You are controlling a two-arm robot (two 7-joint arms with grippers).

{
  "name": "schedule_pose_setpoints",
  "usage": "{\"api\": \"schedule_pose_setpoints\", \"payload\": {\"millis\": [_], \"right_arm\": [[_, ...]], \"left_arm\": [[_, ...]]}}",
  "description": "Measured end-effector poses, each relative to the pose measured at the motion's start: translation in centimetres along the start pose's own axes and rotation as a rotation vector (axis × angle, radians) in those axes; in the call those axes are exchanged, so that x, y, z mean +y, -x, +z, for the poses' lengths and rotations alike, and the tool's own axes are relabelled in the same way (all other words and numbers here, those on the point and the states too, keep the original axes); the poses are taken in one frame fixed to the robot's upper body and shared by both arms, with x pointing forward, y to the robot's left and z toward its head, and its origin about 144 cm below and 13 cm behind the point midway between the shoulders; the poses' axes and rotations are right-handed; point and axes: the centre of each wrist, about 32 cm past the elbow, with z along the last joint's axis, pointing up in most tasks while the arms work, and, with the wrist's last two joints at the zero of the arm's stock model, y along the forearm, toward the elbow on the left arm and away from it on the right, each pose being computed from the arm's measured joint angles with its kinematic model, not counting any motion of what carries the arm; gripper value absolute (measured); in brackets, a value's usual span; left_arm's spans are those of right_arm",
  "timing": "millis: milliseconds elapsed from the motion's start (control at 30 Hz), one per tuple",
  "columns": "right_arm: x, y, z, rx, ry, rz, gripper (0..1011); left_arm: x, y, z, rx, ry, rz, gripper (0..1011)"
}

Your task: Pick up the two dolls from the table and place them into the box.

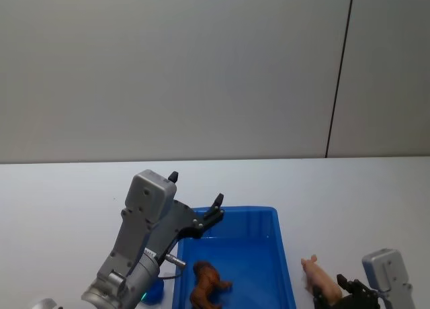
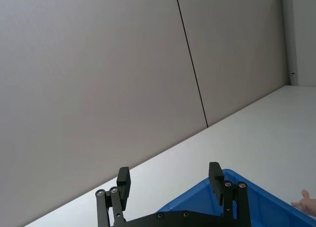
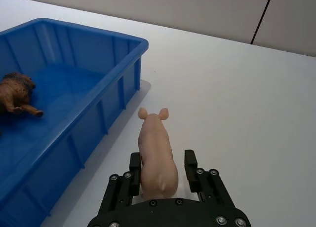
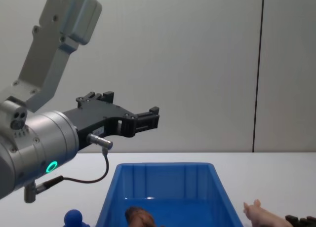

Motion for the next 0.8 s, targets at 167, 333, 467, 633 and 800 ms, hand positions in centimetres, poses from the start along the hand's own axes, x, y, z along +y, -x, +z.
{"api": "schedule_pose_setpoints", "payload": {"millis": [167, 333, 467, 633, 800], "right_arm": [[0.1, -0.1, -0.1, 0.001, -0.004, -0.008, 411], [0.1, -0.1, 0.0, 0.003, -0.011, -0.010, 384], [0.1, -0.1, 0.4, 0.006, -0.031, -0.006, 384], [-0.1, -0.1, 1.4, 0.007, -0.078, 0.011, 384], [0.0, -0.1, 3.0, 0.006, -0.142, 0.046, 383]], "left_arm": [[0.0, 0.0, 0.0, 0.000, 0.000, 0.000, 1001], [0.0, 0.0, 0.0, 0.000, 0.000, 0.000, 1001], [0.0, 0.0, 0.0, 0.000, 0.000, 0.000, 1001], [0.0, 0.0, 0.0, 0.000, 0.000, 0.000, 1001], [0.0, 0.0, 0.0, 0.000, 0.000, 0.000, 1001]]}}
